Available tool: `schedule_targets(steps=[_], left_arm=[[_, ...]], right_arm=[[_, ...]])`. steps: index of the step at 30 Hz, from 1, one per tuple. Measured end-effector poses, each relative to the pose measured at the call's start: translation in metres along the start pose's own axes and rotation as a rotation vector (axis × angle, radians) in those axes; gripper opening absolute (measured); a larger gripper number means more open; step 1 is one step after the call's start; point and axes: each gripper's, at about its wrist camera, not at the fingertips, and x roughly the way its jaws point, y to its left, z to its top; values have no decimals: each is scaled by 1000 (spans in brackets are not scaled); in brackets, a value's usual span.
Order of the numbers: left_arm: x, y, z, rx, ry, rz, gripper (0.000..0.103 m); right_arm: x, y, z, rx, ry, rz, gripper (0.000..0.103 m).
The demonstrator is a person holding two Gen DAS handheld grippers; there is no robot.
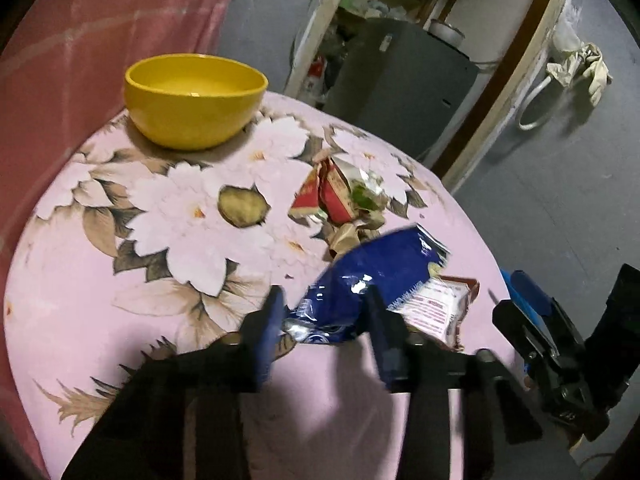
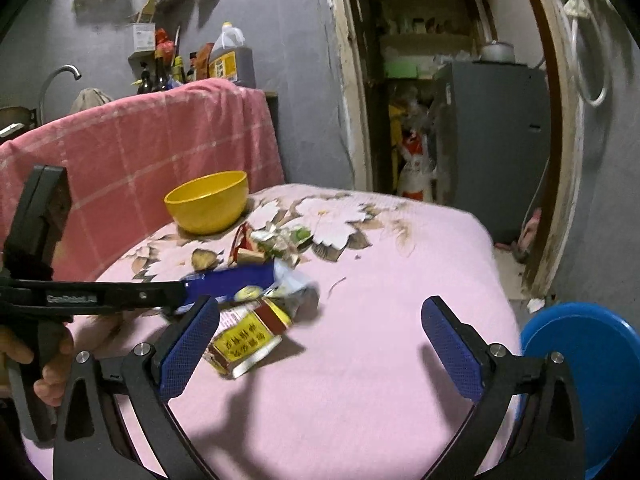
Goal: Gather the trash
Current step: 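Grasp the blue snack wrapper with the left tool while the right tool grasps the yellow box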
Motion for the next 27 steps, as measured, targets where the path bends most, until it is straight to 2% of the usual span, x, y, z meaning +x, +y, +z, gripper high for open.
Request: schedule_targets(steps=[6, 9, 15, 18, 19, 23, 24, 27], left_arm=[[-4, 3, -2, -13, 5, -8, 26], [-8, 1, -3, -7, 0, 17, 18], [-14, -10, -9, 34, -27, 67, 9], [-17, -10, -8, 24, -43, 76, 8], [-17, -10, -7, 20, -44, 77, 4], [-20, -7, -6, 3, -51, 80, 3], [-20, -7, -5, -2, -52, 78, 3], [-20, -6, -5, -11, -55, 71, 3]], right_arm=[[7, 2, -1, 8, 49, 59, 98], [13, 8, -1, -15, 79, 91, 91], [23, 20, -4, -53, 137, 130, 75], [28, 21, -5, -57, 157, 142, 73], [30, 22, -4, -58, 166, 153, 69], [36, 27, -5, -71, 189, 181, 56], [36, 28, -5, -73, 190, 190, 46], [33, 28, -5, -73, 181, 206, 40]])
